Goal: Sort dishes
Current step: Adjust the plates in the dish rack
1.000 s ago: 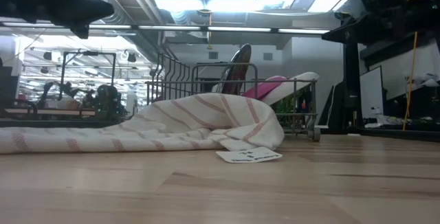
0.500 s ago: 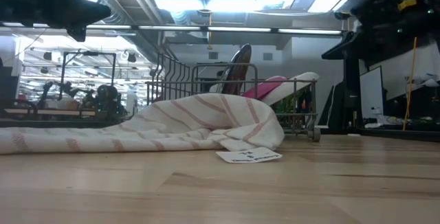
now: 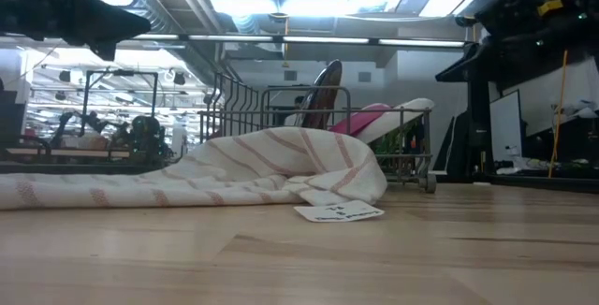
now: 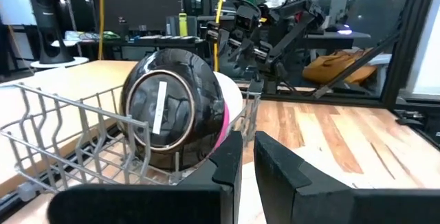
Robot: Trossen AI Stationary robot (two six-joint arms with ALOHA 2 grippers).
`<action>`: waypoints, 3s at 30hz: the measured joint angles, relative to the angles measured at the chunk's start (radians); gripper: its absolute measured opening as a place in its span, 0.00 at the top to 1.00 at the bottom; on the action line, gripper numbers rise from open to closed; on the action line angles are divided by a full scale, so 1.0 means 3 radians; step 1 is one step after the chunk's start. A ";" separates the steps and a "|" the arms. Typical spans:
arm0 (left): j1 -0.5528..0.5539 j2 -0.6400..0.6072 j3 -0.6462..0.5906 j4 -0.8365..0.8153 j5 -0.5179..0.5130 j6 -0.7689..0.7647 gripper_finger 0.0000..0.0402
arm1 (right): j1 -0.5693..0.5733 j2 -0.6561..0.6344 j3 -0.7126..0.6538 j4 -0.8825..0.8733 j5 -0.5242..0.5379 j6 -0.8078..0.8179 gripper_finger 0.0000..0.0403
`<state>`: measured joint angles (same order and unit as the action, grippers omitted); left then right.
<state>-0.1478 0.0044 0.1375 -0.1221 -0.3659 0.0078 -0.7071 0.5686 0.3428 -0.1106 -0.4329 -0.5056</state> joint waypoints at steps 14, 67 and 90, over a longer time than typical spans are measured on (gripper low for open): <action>0.0000 0.0000 0.0000 -0.0008 -0.0044 -0.0003 0.92 | 0.0002 0.0618 0.0143 0.0813 0.0161 -0.0004 0.66; -0.0001 0.0000 0.0000 -0.0009 -0.0041 0.0061 0.92 | 0.0746 0.3595 0.2162 0.1492 0.0447 -0.0788 0.66; 0.0000 0.0000 0.0000 -0.0009 -0.0041 0.0061 0.92 | 0.0745 0.2817 0.2160 -0.0364 0.1115 -0.1141 0.66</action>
<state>-0.1478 0.0044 0.1375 -0.1249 -0.3782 0.0261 -0.4836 1.4135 0.9909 -0.2200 -0.0983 -0.8479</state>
